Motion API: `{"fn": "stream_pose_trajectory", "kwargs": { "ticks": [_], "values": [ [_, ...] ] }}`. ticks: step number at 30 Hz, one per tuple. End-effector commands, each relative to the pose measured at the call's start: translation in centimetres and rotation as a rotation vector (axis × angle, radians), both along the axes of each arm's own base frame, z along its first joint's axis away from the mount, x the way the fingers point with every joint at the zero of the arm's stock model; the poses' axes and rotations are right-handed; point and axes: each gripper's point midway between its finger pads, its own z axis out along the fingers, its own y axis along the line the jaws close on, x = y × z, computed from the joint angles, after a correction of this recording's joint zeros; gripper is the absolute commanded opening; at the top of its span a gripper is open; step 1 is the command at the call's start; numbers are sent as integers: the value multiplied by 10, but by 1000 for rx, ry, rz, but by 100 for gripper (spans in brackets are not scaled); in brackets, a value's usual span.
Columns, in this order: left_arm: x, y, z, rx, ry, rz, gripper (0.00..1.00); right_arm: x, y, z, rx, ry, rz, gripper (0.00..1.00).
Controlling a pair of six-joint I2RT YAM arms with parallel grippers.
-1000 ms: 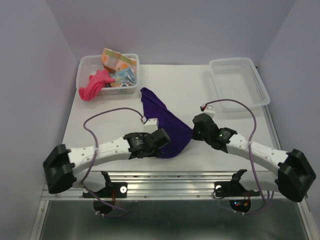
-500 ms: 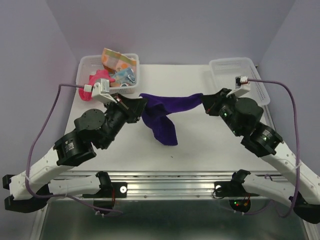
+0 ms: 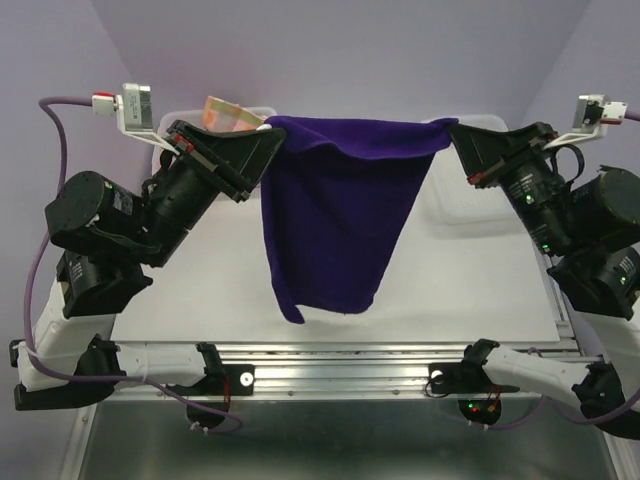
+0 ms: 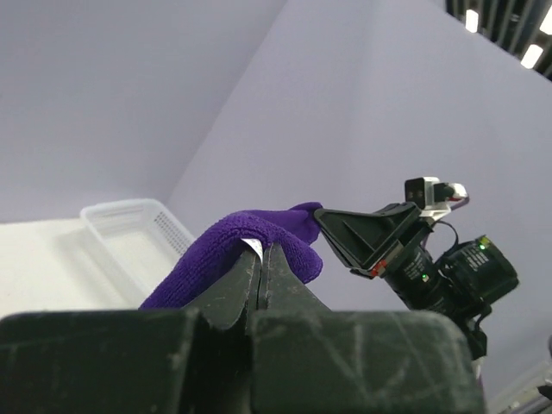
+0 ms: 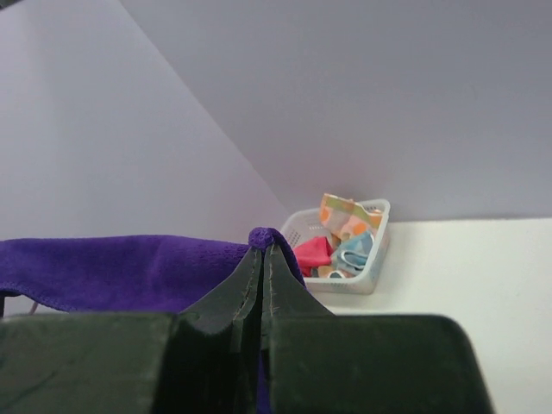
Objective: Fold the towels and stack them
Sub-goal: Flatten out the crumpled towel
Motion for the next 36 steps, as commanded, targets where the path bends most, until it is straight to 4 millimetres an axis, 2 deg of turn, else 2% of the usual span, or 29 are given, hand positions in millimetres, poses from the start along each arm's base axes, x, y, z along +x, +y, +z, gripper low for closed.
{"fn": "stream_pose_trajectory", "kwargs": {
  "ticks": [1, 4, 7, 16, 20, 24, 28, 31, 34, 36],
  "values": [
    [-25, -4, 30, -23, -100, -126, 0, -32, -8, 31, 17, -81, 90, 1],
    [-32, -10, 31, -36, -94, -180, 0, -49, -2, 34, 30, -102, 180, 1],
    [-43, -18, 29, -46, -93, -255, 0, -62, -7, 39, 49, -116, 208, 1],
    [-52, -26, 20, -74, -67, -329, 0, -83, -12, 28, 60, -101, 269, 1],
    [-52, -32, 15, -65, -55, -342, 0, -85, -17, 24, 64, -96, 258, 1],
    [-43, -37, 7, -47, -43, -309, 0, -74, -17, 15, 43, -76, 219, 1],
    [-26, -38, -4, -15, -35, -224, 0, -53, -18, 2, 28, -47, 134, 1],
    [-7, -33, -13, 11, -24, -116, 0, -33, -20, -4, 10, -38, 47, 1],
    [25, -23, -29, 54, 13, 48, 0, 0, -22, -20, -27, 9, -87, 1],
    [42, -21, -38, 80, 16, 87, 0, 13, -23, -25, -44, 14, -148, 1]
  ]
}}
